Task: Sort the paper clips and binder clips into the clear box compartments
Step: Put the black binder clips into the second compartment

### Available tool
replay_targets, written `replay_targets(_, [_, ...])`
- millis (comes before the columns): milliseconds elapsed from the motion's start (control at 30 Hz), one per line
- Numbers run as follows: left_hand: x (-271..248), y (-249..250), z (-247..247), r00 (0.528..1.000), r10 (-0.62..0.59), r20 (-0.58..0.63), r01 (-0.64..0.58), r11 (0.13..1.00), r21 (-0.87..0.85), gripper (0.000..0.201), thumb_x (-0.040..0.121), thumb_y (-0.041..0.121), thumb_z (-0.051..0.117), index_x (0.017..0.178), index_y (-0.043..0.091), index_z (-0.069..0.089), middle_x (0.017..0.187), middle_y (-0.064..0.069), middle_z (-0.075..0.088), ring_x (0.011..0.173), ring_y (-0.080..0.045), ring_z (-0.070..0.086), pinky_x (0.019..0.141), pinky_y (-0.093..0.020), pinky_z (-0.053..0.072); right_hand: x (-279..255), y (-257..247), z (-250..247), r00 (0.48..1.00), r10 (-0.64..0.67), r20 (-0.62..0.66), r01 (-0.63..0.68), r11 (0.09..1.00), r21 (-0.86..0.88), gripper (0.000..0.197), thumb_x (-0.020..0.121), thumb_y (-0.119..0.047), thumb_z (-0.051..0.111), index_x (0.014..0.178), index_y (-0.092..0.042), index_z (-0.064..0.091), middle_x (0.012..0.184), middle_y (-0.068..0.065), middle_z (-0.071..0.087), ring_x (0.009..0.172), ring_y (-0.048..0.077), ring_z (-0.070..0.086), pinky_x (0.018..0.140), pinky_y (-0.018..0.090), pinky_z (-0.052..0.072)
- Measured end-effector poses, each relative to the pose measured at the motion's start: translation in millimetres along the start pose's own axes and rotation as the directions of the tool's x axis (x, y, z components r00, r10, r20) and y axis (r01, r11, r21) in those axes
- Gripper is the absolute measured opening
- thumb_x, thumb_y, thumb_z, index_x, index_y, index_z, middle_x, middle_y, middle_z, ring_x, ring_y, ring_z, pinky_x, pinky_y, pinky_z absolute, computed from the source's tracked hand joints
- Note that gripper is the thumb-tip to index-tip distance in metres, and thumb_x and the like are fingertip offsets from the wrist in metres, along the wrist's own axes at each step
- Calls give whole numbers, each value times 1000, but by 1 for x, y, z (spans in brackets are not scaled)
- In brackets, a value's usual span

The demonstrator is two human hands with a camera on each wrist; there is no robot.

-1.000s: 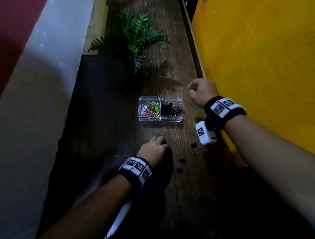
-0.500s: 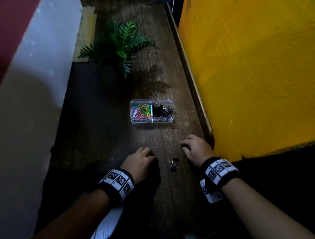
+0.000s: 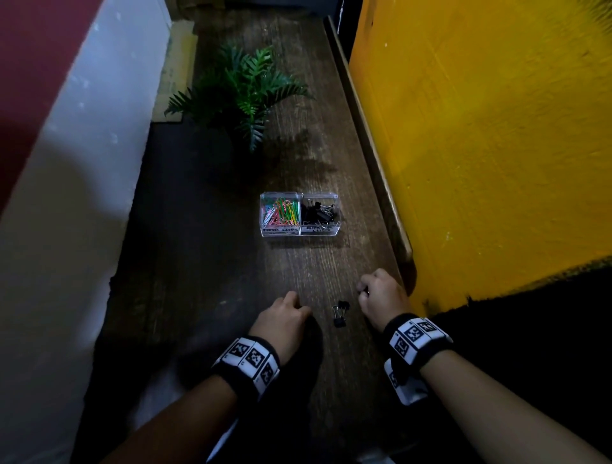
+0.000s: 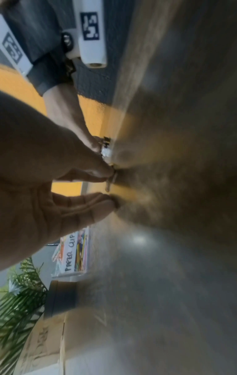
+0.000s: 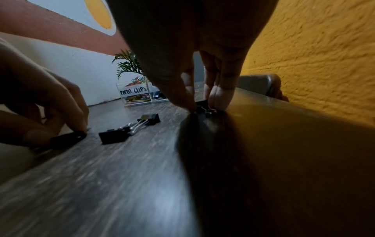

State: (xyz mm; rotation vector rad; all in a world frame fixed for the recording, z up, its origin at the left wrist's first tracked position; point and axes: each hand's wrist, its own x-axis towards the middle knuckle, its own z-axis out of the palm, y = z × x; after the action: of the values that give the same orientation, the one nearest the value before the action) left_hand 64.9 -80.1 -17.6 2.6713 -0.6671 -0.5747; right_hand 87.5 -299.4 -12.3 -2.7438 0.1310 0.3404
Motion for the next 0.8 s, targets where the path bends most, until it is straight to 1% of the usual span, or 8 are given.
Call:
replay_targets(167, [0, 11, 0, 998, -59, 4, 59, 998, -11, 26, 95, 31, 50, 116, 22, 61, 114, -5, 44, 103, -23, 49, 83, -38, 51, -7, 1, 2, 999, 20, -34, -20, 1000, 8, 7, 87, -14, 57, 85, -19, 62, 93, -1, 50, 82, 15, 52, 72, 27, 45])
replay_targets(267, [0, 12, 0, 999, -48, -4, 48, 999, -9, 24, 96, 28, 49, 115, 20, 61, 112, -5, 47, 102, -23, 50, 83, -36, 51, -11, 0, 2, 999, 6, -40, -6, 1000, 1, 7, 86, -12, 57, 88, -18, 61, 94, -2, 49, 83, 15, 52, 72, 26, 44])
replay_targets(400, [0, 15, -1, 999, -43, 7, 43, 999, -12, 24, 95, 27, 50, 117, 17, 57, 115, -5, 47, 106, -22, 49, 86, -35, 49, -10, -2, 1, 995, 88, -43, -87, 996, 28, 6, 85, -14, 61, 88, -20, 63, 97, -3, 50, 86, 13, 51, 75, 26, 44])
replay_targets(533, [0, 16, -5, 998, -45, 49, 46, 999, -27, 34, 94, 36, 51, 121, 16, 52, 121, -5, 43, 110, -22, 46, 89, -37, 48, -7, -4, -2, 989, 145, -22, -144, 989, 41, 11, 84, -14, 64, 80, -22, 59, 95, -4, 50, 85, 12, 50, 72, 23, 39])
replay_targets(600, [1, 18, -5, 997, -53, 56, 55, 998, -24, 34, 94, 36, 51, 121, 16, 51, 122, -5, 43, 109, -22, 47, 87, -35, 48, -10, -7, -3, 996, 88, 26, -89, 995, 39, 12, 83, -13, 64, 81, -23, 58, 94, -6, 50, 84, 11, 50, 72, 23, 38])
replay_targets(667, [2, 22, -4, 996, -73, 56, 74, 997, -15, 32, 94, 32, 50, 120, 14, 50, 122, -6, 44, 109, -23, 48, 85, -35, 47, -14, -14, -6, 995, -65, 72, 67, 998, -15, 12, 83, -14, 62, 90, -23, 59, 94, -7, 49, 86, 11, 50, 73, 22, 38])
replay_targets(733, [2, 26, -3, 994, -98, 53, 98, 995, 1, 30, 94, 27, 50, 120, 11, 50, 122, -8, 44, 109, -25, 48, 84, -36, 46, -17, -20, -5, 967, -228, 113, 239, 966, -101, 20, 84, -15, 59, 102, -22, 59, 101, -6, 50, 94, 14, 50, 80, 25, 42])
replay_targets(800, [4, 28, -5, 990, -121, 75, 122, 993, -5, 32, 93, 24, 52, 121, 9, 49, 124, -9, 41, 111, -26, 48, 87, -37, 47, -16, -25, -5, 934, -289, 210, 326, 929, -174, 31, 85, -15, 58, 115, -21, 57, 111, -1, 49, 103, 18, 49, 89, 32, 45])
